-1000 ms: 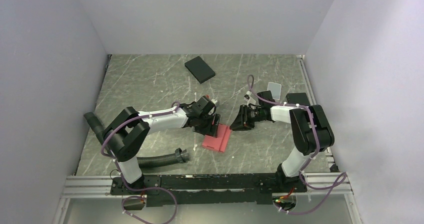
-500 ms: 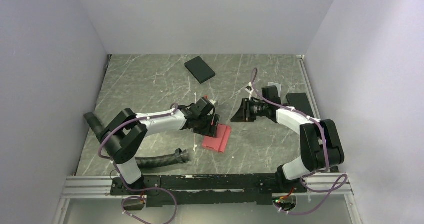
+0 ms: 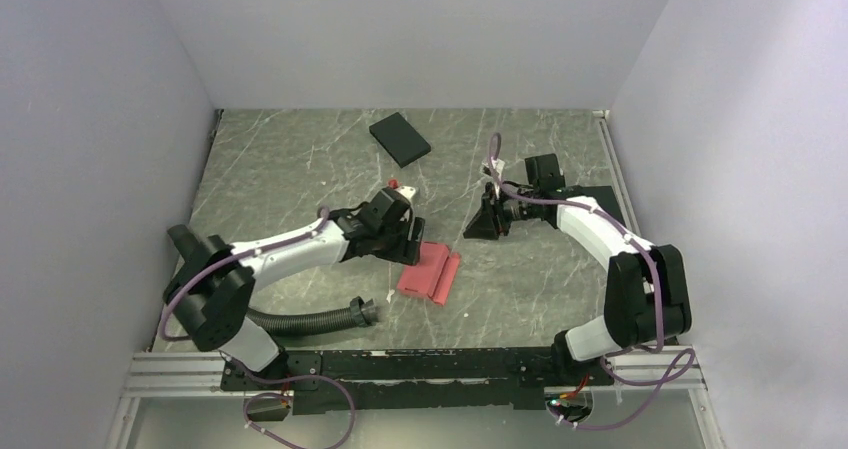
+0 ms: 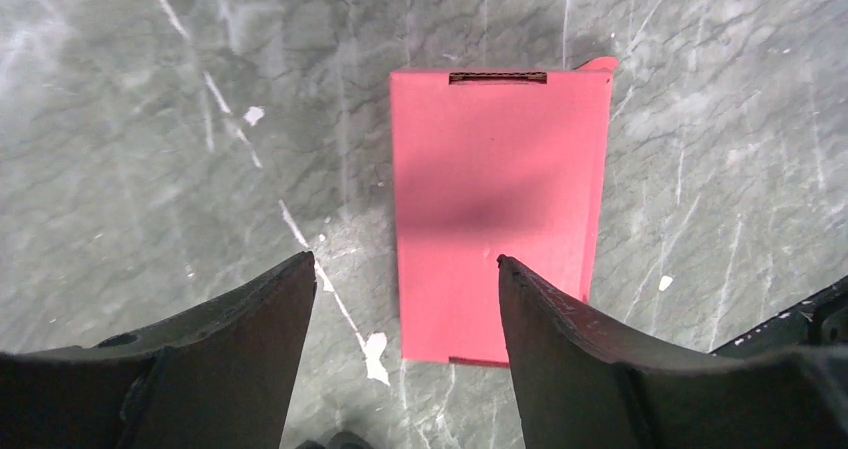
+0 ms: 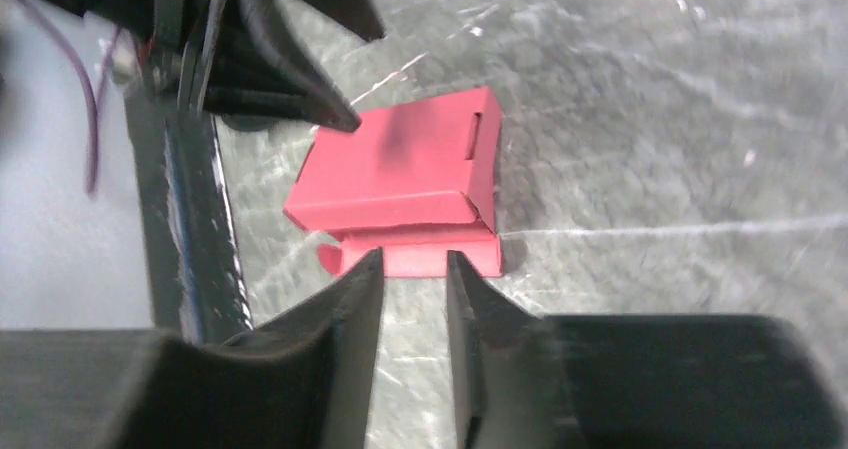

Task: Fold the paper box
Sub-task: Close the paper box at the center of the board.

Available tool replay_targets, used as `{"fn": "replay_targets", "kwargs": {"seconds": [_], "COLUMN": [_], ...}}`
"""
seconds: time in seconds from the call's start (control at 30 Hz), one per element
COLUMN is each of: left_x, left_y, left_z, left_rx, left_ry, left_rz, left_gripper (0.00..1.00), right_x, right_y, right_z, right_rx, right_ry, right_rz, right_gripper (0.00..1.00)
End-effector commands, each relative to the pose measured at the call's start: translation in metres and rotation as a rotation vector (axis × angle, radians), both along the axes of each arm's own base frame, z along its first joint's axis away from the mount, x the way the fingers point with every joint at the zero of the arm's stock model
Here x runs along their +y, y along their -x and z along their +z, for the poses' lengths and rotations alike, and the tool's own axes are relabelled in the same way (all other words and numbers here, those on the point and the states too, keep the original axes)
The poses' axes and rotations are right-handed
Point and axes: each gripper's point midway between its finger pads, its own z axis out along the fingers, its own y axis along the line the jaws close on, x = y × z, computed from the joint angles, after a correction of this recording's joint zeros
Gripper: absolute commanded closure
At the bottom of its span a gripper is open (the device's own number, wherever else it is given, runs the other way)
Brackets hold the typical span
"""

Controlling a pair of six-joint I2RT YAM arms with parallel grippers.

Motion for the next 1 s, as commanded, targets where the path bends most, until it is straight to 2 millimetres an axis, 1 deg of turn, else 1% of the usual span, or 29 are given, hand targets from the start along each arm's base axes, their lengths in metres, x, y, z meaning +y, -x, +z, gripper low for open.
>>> {"fn": "replay_targets", "kwargs": {"seconds": [0.0, 0.1, 0.13, 0.17, 0.2, 0.3, 0.33, 0.43, 0.53, 0.63, 0.77, 0.83, 0.87, 0.97], "left_x": [0.01, 0.013, 0.015, 0.017, 0.019, 0.03, 0.035, 0.046, 0.054, 0.058, 0.059, 0.057, 0.054, 0.042], "left_y": [-0.009, -0.004, -0.003, -0.001, 0.001, 0.008, 0.01, 0.021, 0.035, 0.047, 0.063, 0.07, 0.073, 0.078], "left_z": [0.032, 0.034, 0.033, 0.031, 0.033, 0.034, 0.034, 0.032, 0.024, 0.015, 0.006, 0.004, 0.003, 0.004], "left_rx": [-0.113, -0.106, -0.102, -0.095, -0.092, -0.087, -0.083, -0.061, -0.017, 0.041, 0.131, 0.172, 0.189, 0.238], "left_ry": [0.06, 0.109, 0.114, 0.118, 0.127, 0.139, 0.141, 0.163, 0.178, 0.192, 0.207, 0.234, 0.252, 0.308], "left_rz": [0.023, 0.029, 0.04, 0.05, 0.062, 0.107, 0.126, 0.164, 0.195, 0.221, 0.254, 0.266, 0.264, 0.245], "left_gripper": [0.28, 0.29, 0.29, 0.29, 0.3, 0.31, 0.32, 0.33, 0.35, 0.38, 0.42, 0.46, 0.5, 0.66], "right_x": [0.005, 0.008, 0.012, 0.017, 0.024, 0.043, 0.053, 0.067, 0.072, 0.074, 0.078, 0.078, 0.078, 0.072], "right_y": [0.03, 0.047, 0.05, 0.05, 0.051, 0.054, 0.058, 0.055, 0.054, 0.054, 0.053, 0.05, 0.049, 0.048], "right_z": [0.037, 0.046, 0.047, 0.047, 0.046, 0.032, 0.025, 0.004, -0.016, -0.035, -0.053, -0.06, -0.065, -0.077], "right_rx": [-0.468, -0.746, -0.792, -0.826, -0.89, -0.995, -1.016, -1.053, -1.029, -0.998, -0.968, -0.957, -0.953, -0.939], "right_ry": [-0.084, -0.121, -0.12, -0.103, -0.082, -0.034, -0.018, 0.052, 0.112, 0.163, 0.211, 0.242, 0.26, 0.301], "right_rz": [0.395, 0.616, 0.675, 0.731, 0.812, 0.995, 1.053, 1.147, 1.221, 1.266, 1.277, 1.263, 1.254, 1.236], "right_gripper": [0.57, 0.33, 0.27, 0.24, 0.23, 0.22, 0.22, 0.24, 0.29, 0.38, 0.53, 0.6, 0.63, 0.68]}}
